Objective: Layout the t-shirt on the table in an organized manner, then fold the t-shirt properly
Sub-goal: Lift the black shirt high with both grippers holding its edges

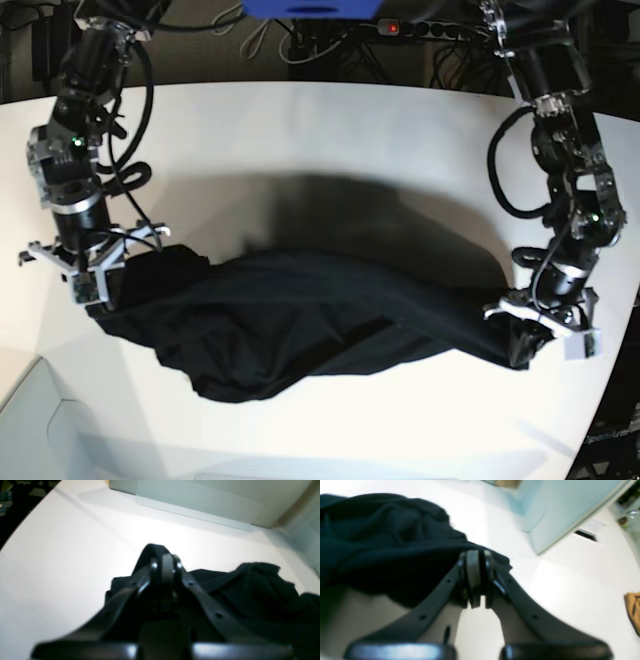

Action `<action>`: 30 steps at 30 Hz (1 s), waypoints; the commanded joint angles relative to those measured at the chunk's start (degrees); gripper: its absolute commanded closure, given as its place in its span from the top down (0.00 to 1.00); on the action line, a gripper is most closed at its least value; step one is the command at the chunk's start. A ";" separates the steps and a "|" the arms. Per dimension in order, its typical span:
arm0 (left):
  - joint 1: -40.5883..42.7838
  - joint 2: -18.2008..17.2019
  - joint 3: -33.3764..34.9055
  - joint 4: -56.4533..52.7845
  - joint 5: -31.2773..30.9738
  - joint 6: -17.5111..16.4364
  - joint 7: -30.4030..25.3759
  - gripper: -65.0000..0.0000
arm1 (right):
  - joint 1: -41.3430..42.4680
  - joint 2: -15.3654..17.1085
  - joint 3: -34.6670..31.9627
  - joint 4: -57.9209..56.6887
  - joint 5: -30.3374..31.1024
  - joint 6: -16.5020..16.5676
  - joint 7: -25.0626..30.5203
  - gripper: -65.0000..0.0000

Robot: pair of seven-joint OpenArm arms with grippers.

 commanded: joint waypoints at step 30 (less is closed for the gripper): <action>-64.80 3.65 17.50 -53.90 -0.71 -0.22 -8.80 0.00 | 74.52 9.87 -1.11 -36.56 -3.07 7.96 -8.76 0.00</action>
